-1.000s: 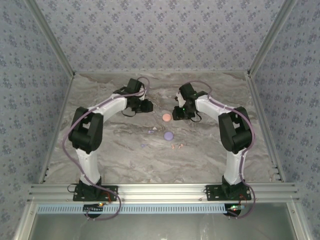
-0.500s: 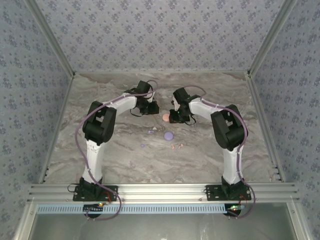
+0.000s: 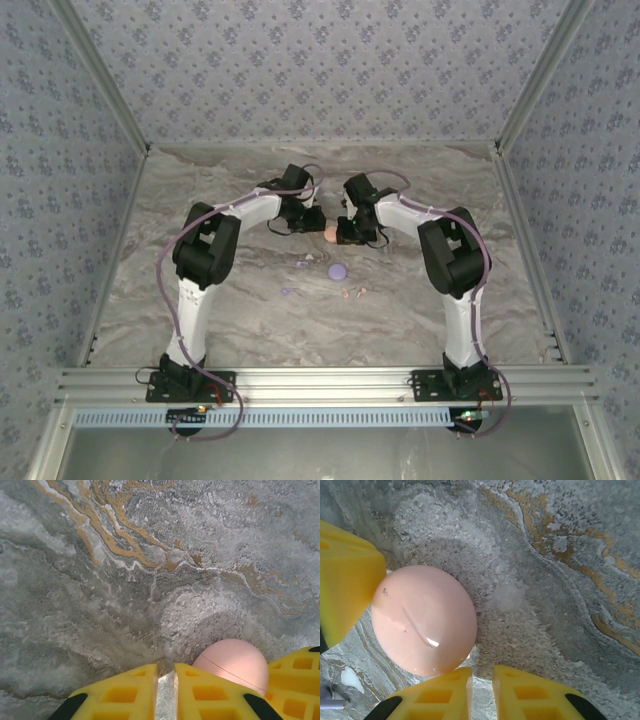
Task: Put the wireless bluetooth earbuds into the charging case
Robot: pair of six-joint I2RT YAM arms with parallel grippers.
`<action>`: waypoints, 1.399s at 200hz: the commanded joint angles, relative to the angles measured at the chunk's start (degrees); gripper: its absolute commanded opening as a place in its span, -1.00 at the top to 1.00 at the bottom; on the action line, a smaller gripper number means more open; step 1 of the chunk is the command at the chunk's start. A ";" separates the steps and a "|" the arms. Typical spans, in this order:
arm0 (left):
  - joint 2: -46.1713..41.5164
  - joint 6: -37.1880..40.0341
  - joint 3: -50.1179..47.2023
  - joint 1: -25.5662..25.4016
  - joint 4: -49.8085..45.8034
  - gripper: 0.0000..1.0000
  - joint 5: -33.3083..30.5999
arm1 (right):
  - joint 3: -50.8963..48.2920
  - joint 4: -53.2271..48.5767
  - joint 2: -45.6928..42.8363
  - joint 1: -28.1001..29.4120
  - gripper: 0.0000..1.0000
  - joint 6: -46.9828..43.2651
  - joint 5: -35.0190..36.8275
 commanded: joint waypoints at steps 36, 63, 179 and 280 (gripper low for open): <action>-4.02 -1.79 -7.16 -1.21 0.99 0.68 -0.27 | 4.15 -1.88 3.69 -0.17 0.60 -0.34 4.16; -5.55 -1.15 -8.48 -1.69 1.10 0.68 0.25 | 5.45 -3.10 3.98 -0.26 0.61 -0.88 5.64; -12.60 -2.61 -11.80 -1.03 0.35 0.43 -9.91 | 3.49 -3.57 -1.46 -1.65 0.49 -2.87 5.16; -14.23 -16.76 -22.16 1.96 21.70 -0.03 5.57 | 5.67 0.47 1.63 -5.33 0.31 -3.16 -12.92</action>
